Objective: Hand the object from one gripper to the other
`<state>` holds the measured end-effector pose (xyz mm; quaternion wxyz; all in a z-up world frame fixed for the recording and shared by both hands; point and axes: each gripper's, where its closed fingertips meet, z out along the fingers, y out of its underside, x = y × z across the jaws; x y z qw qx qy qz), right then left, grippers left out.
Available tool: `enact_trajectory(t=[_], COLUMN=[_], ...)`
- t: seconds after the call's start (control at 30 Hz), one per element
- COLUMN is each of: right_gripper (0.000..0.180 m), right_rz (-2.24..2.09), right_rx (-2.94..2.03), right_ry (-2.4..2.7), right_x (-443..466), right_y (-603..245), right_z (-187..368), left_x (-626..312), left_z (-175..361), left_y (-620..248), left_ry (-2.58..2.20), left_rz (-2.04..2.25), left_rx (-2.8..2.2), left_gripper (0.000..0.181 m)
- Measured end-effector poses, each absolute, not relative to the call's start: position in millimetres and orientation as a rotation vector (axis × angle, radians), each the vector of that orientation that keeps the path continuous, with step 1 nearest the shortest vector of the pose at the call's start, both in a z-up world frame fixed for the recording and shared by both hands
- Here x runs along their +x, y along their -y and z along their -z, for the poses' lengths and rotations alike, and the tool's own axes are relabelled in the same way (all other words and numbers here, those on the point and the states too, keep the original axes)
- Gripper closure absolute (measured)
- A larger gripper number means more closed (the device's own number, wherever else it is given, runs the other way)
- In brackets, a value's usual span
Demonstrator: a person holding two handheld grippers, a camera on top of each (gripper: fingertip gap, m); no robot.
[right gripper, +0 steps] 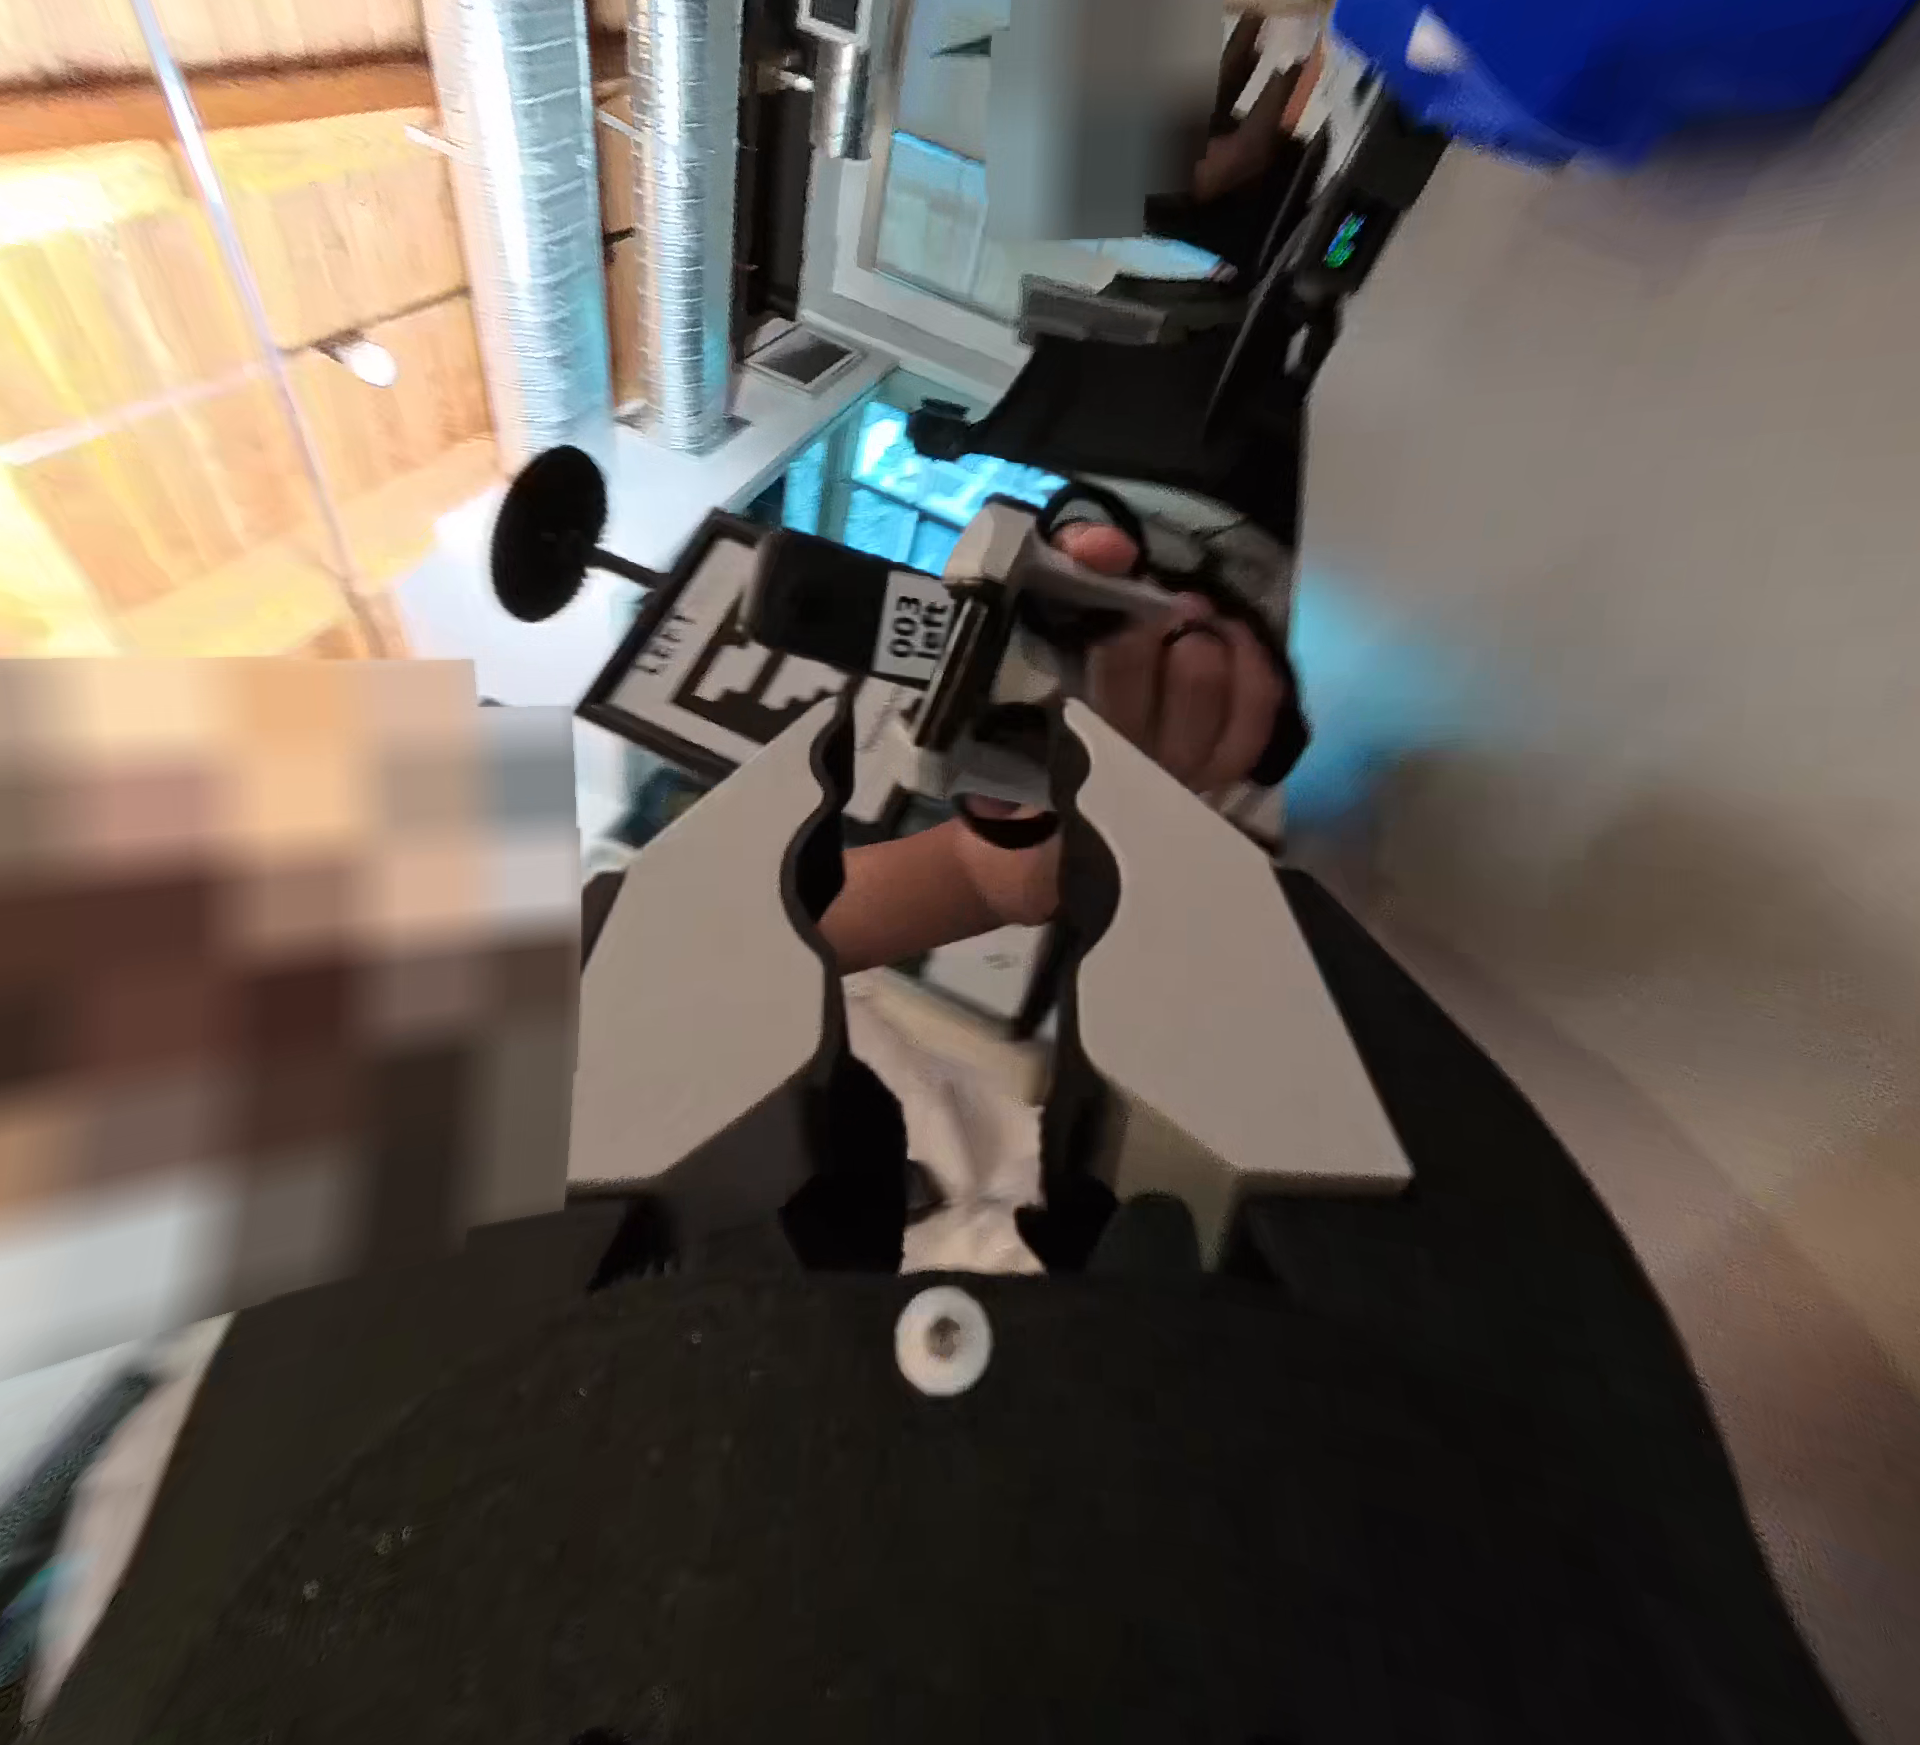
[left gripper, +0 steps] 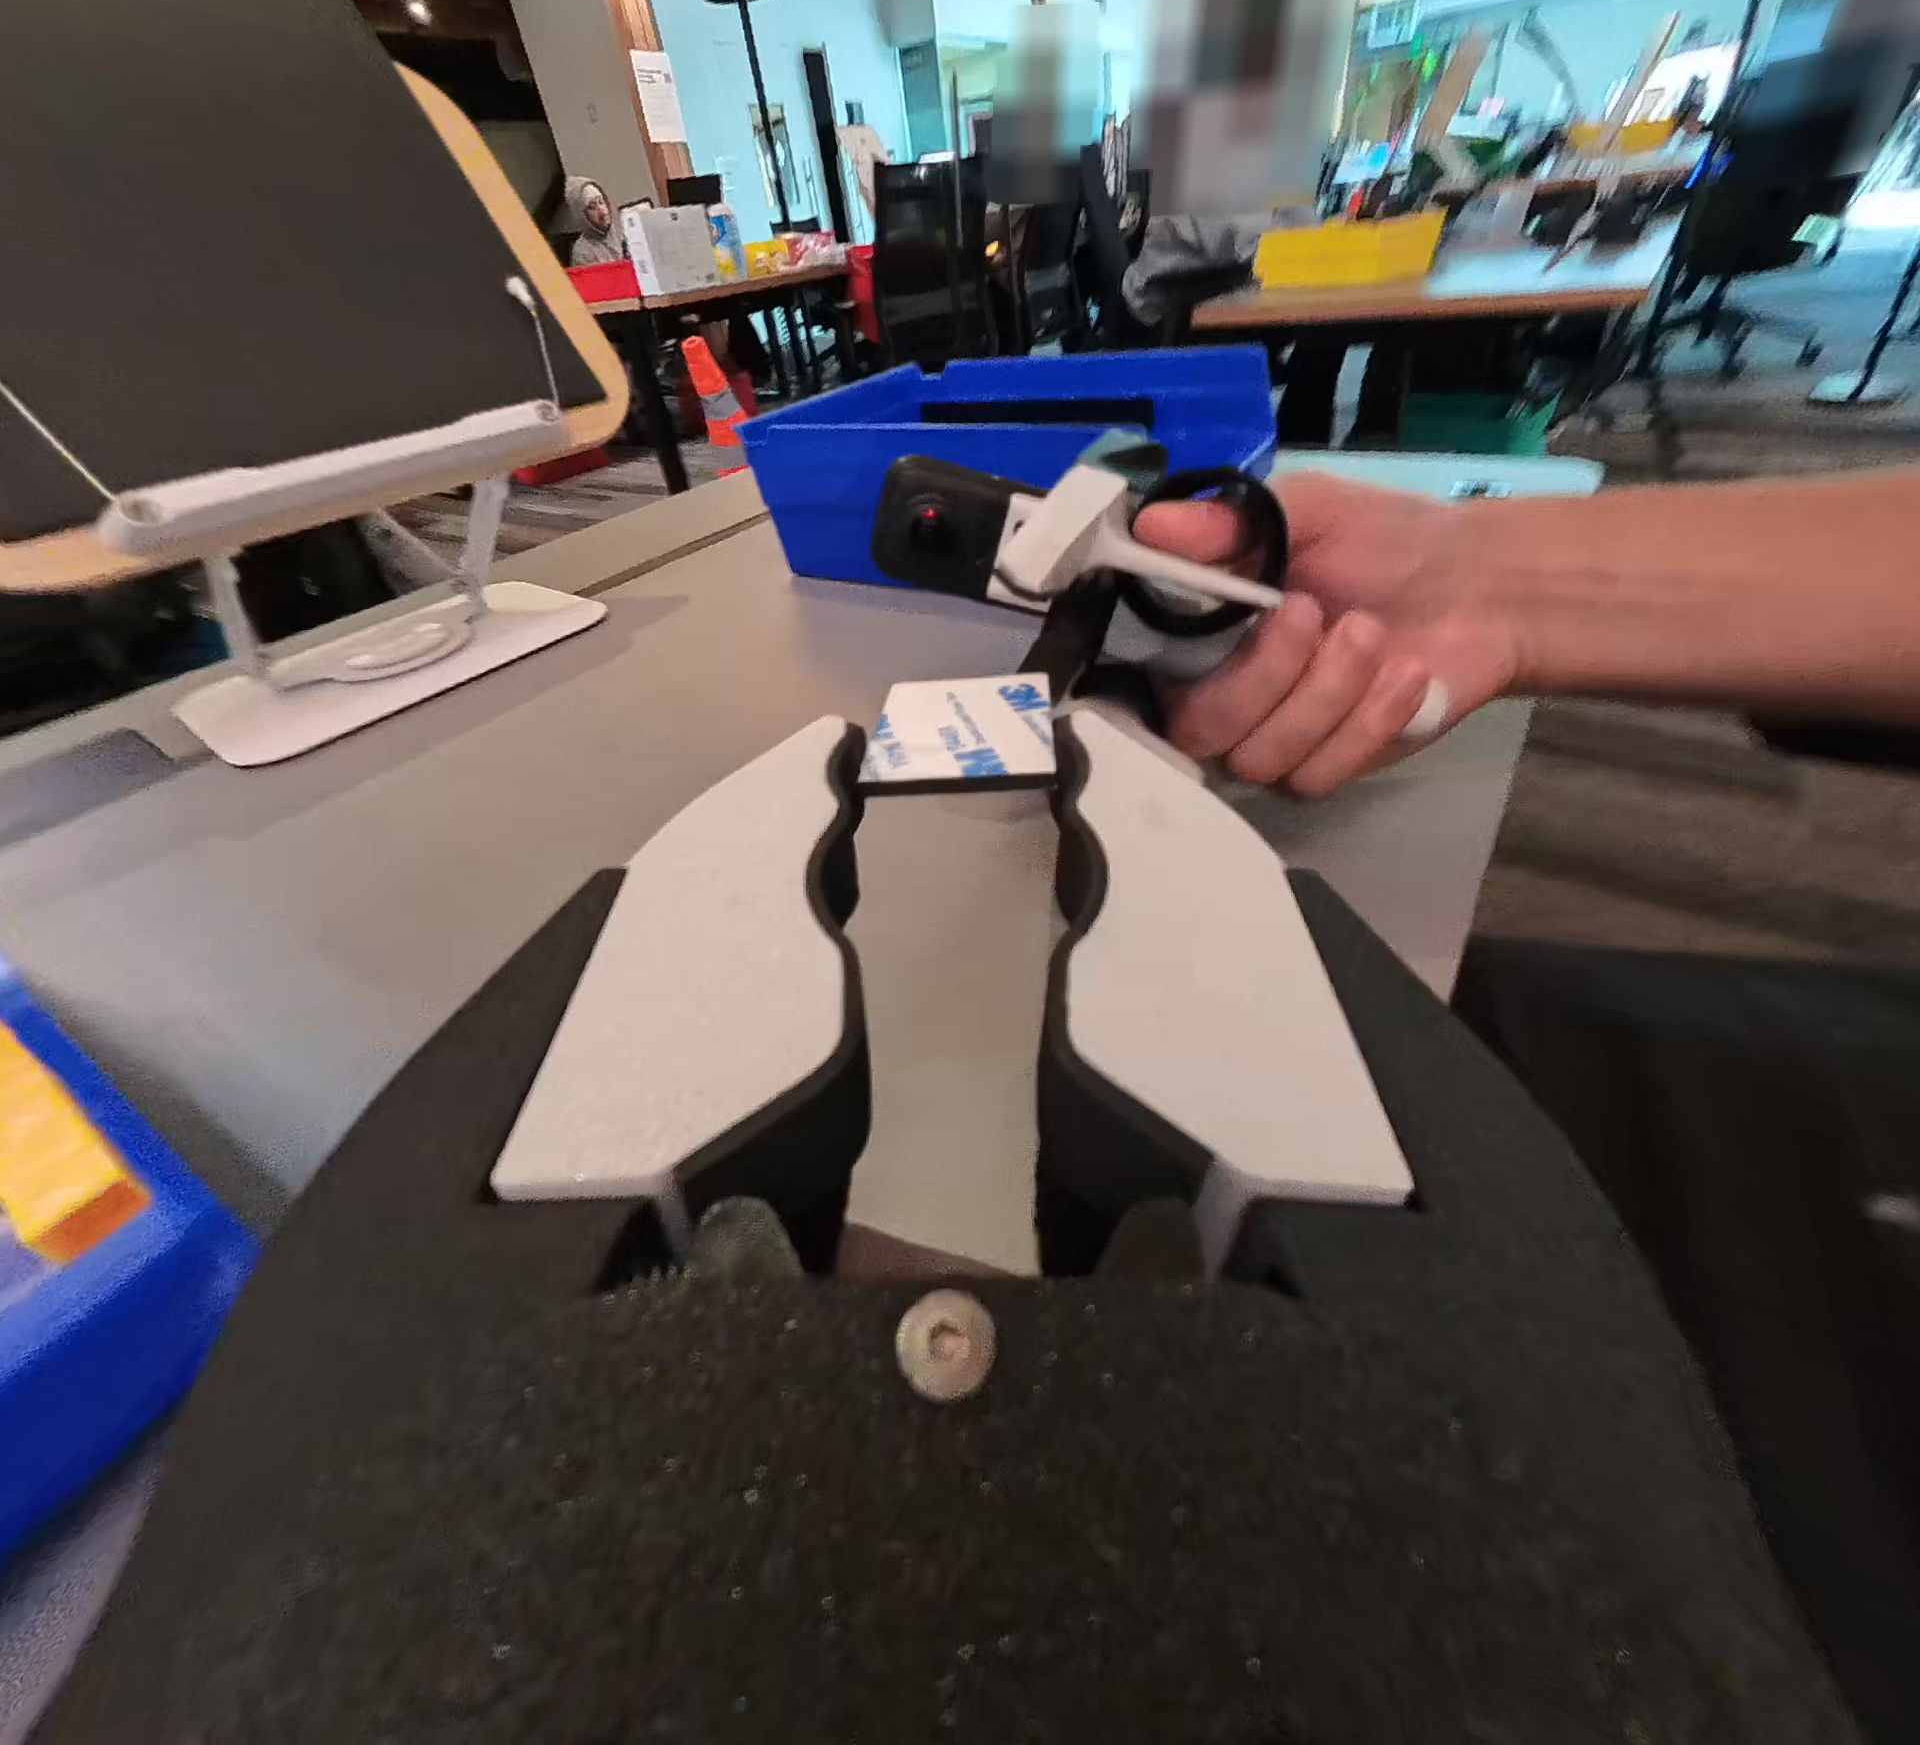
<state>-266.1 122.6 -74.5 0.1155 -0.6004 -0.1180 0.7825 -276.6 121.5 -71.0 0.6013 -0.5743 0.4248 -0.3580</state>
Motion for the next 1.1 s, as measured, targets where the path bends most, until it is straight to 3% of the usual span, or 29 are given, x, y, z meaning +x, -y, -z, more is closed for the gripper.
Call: enact_trajectory(t=[0.17, 0.27, 0.53, 0.7, 1.1], right_gripper=[0.125, 0.122, 0.125, 0.149, 0.149], right_rz=[-1.714, -1.617, -1.712, -1.663, -1.667], right_rx=[-1.565, -1.479, -1.526, -1.500, -1.526], right_ry=[0.553, 0.654, 0.704, 0.718, 0.749], right_x=[-257, -266, -290, -286, -287], right_y=[-140, -127, -112, -112, -109], right_z=[58, 45, 51, 47, 50], left_x=[-289, -294, -281, -280, -277], left_z=[46, 34, 46, 50, 54], left_y=[-118, -118, -108, -109, -107], left_ry=[-0.765, -0.659, -0.779, -0.783, -0.804], left_rz=[1.343, 1.533, 1.466, 1.470, 1.450], left_rx=[-1.401, -1.387, -1.413, -1.434, -1.440], left_gripper=[0.147, 0.147, 0.148, 0.147, 0.147])
